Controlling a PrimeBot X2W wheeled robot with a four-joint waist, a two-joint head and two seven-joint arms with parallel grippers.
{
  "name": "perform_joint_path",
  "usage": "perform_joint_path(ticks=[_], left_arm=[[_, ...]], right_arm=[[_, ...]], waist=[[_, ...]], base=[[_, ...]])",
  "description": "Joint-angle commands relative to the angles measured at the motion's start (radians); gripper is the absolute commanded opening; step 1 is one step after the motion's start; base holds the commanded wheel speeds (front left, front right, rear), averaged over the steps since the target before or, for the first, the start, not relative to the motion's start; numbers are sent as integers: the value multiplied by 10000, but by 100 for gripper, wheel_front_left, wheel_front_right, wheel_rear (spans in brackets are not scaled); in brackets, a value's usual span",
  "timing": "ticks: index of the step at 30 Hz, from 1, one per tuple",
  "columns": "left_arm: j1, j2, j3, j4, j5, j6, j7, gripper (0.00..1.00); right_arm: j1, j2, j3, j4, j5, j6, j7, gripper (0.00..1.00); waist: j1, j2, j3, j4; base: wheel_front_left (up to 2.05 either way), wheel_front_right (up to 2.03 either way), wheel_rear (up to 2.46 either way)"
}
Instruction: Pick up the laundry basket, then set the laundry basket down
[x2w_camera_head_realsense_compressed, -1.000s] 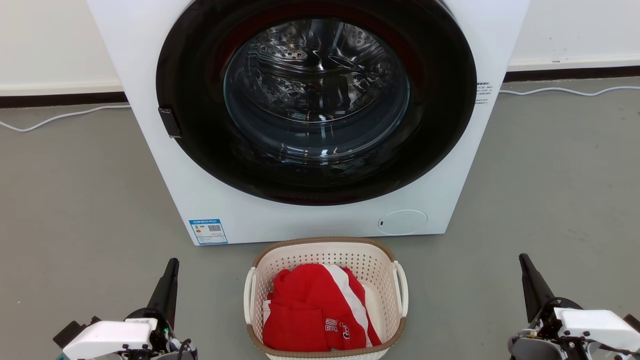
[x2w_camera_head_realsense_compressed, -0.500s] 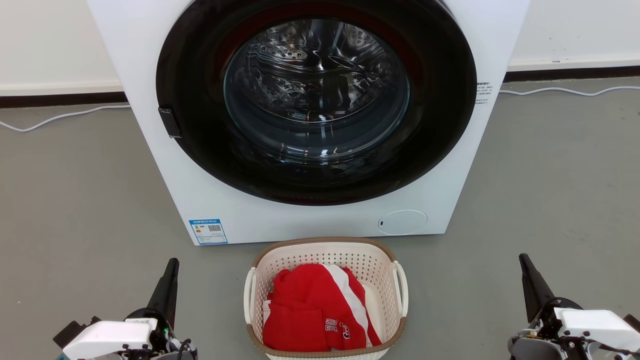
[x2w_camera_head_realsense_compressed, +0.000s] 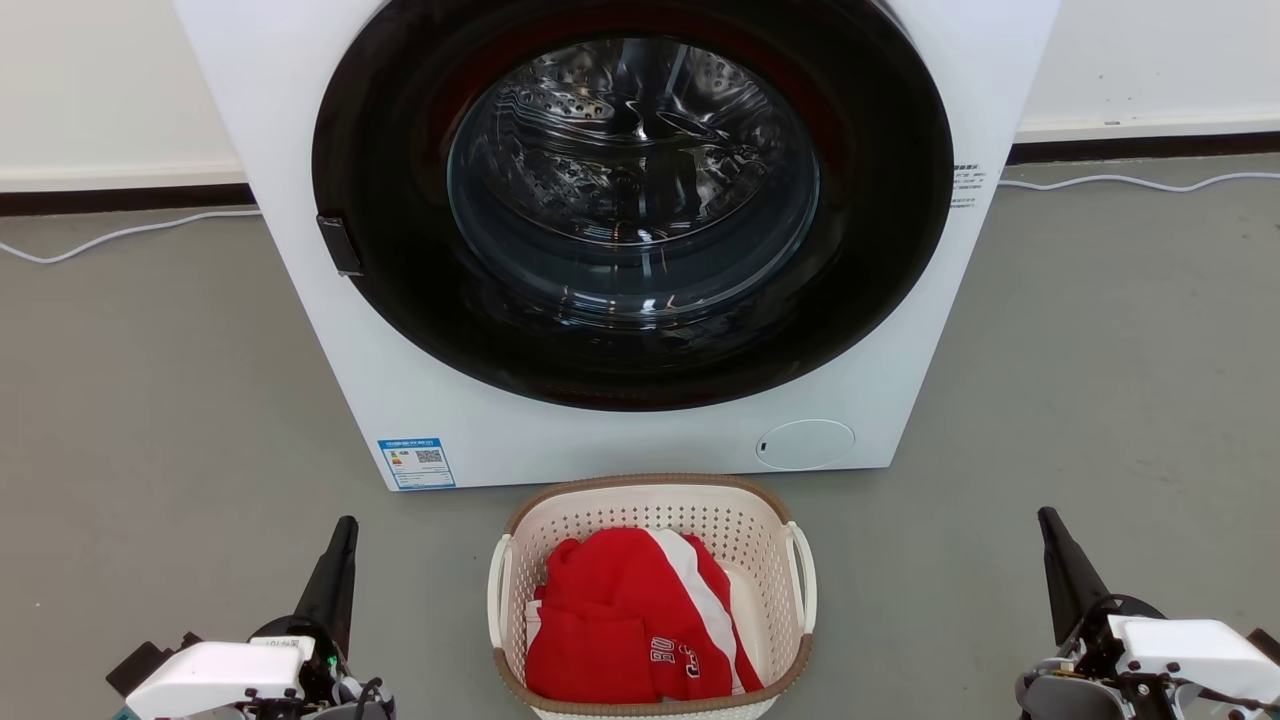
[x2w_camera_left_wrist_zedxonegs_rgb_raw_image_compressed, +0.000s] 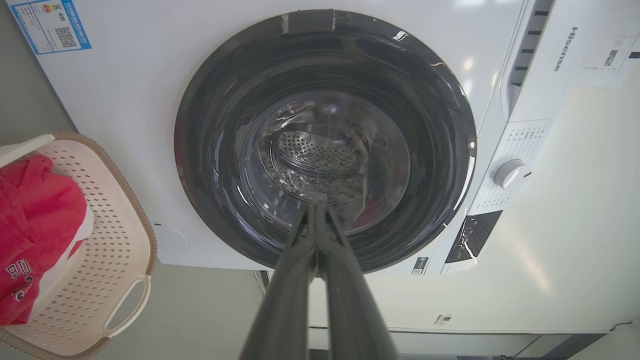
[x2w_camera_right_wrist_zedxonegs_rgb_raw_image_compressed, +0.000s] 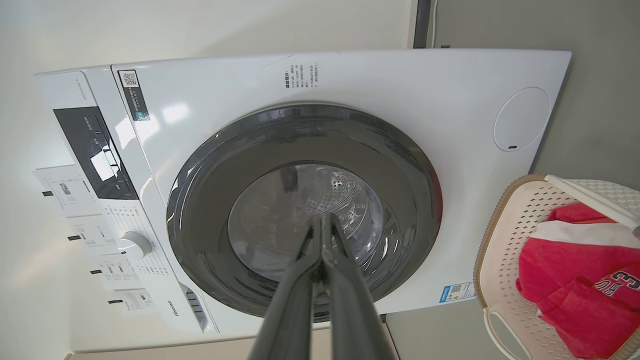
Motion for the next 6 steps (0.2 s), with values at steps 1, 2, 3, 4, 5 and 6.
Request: perform_joint_path(ticks=[1,2,3,4,5,6], left_arm=[[-541,106,298,-302,-54,-73,64,0],[-541,106,298,-302,-54,-73,64,0],[-541,106,298,-302,-55,-73,64,0],[-541,106,298,-302,-55,-73,64,0],[-541,106,298,-302,-55,-73,64,0],[-541,106,298,-302,-55,-73,64,0]], right_arm=[[-594,-28,168,-297,64,73,77,0],[-594,-28,168,-297,64,73,77,0],[-594,-28,168,-297,64,73,77,0],[-594,-28,169,-297,64,73,77,0],[-594,-28,169,-297,64,73,77,0],[-594,-28,169,-297,64,73,77,0]], waist=[[0,0,0,0],[0,0,0,0],[0,0,0,0],[0,0,0,0],[0,0,0,0],[0,0,0,0]], base=[[0,0,0],[0,0,0],[0,0,0],[0,0,0],[0,0,0],[0,0,0]])
